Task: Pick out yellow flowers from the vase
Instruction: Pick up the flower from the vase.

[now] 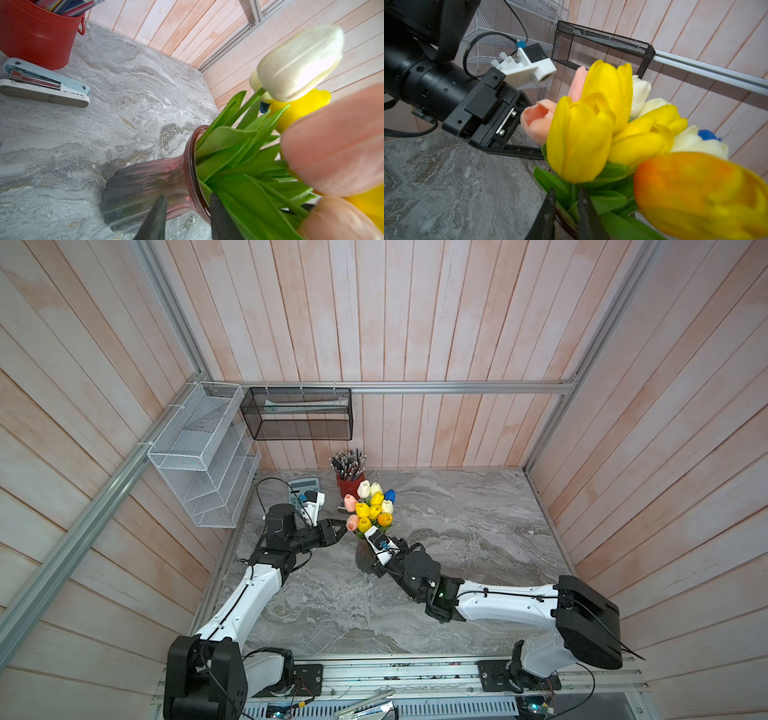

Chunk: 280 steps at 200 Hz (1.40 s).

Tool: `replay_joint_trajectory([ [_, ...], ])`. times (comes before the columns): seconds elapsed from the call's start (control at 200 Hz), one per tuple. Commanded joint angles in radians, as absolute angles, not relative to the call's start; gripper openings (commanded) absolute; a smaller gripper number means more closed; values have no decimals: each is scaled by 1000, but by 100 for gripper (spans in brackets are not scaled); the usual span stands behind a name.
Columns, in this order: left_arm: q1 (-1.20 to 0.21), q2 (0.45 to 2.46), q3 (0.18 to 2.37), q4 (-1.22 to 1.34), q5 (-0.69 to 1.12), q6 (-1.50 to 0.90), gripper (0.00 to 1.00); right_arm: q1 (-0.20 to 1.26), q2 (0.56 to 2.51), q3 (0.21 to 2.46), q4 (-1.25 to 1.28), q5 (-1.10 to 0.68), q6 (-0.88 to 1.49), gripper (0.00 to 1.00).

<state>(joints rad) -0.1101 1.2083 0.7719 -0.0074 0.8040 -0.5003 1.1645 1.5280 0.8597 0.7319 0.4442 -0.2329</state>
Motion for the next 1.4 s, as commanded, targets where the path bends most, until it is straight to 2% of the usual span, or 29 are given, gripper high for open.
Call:
replay_joint_trajectory([
  [0.0,-104,1213,762,0,818,-482,36,1162,1544,894,770,461,-239,21],
  [0.655,-104,1209,754,0,824,-482,36,1142,1572,922,786,443,-227,21],
  [1.04,-104,1207,755,-2,822,-481,36,1139,1568,914,784,420,-211,11],
  [1.395,-104,1202,755,-8,821,-479,36,1132,1583,919,793,407,-201,14],
])
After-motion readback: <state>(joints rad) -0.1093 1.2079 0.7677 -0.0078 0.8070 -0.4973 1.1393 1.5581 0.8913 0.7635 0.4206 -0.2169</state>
